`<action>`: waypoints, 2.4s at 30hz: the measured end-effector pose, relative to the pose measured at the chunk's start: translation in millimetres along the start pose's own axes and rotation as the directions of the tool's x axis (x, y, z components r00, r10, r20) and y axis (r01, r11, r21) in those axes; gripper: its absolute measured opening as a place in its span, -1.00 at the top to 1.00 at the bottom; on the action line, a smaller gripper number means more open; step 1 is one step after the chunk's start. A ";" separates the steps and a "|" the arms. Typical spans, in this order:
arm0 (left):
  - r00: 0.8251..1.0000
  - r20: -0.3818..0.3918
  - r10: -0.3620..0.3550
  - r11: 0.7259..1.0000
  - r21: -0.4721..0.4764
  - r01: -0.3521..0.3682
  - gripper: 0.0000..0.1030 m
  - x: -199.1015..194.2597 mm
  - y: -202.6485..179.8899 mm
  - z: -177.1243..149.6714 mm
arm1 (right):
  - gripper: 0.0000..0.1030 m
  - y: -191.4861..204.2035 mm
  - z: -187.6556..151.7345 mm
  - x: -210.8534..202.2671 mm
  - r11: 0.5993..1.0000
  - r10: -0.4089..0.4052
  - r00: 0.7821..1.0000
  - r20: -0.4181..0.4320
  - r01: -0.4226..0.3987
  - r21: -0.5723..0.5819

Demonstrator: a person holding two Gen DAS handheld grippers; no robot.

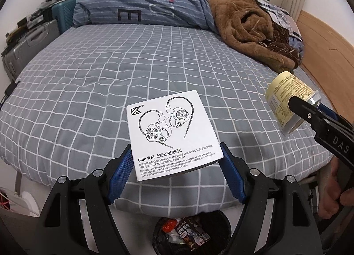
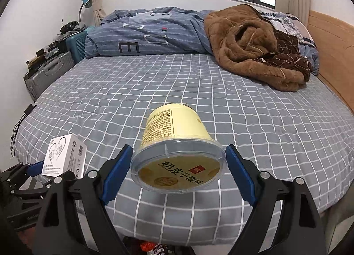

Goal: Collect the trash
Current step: 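Lift the earphone box and yellow cup off the bed and carry them toward the bin, then lower the yellow cup over the bin and open the right tool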

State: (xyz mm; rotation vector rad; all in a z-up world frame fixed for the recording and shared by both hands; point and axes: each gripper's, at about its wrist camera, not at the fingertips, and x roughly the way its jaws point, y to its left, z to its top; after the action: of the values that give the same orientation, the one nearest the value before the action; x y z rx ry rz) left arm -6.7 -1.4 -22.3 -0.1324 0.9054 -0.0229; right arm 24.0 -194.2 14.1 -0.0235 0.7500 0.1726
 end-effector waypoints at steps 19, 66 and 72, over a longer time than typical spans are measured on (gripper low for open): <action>1.000 0.013 -0.021 1.000 0.007 0.021 -0.43 -48.7 -13.9 -45.5 | -0.59 -1.5 -54.7 -68.1 0.999 0.028 1.000 0.005 -0.028 0.038; 0.987 -0.159 -0.015 1.000 0.017 0.018 -0.43 -22.6 8.6 -207.3 | -0.59 15.6 -219.5 -56.3 1.000 0.026 0.978 -0.208 -0.024 0.012; 0.979 -0.204 -0.008 1.000 0.009 0.010 -0.43 3.3 17.3 -222.6 | -0.59 18.8 -243.0 -27.4 1.000 0.023 0.957 -0.289 -0.025 -0.004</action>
State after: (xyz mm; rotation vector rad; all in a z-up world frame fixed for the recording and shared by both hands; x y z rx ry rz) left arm -180.2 -7.8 -162.8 -0.1267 1.1098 -0.0505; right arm -163.1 -199.8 -144.4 -0.0473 1.0421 0.1978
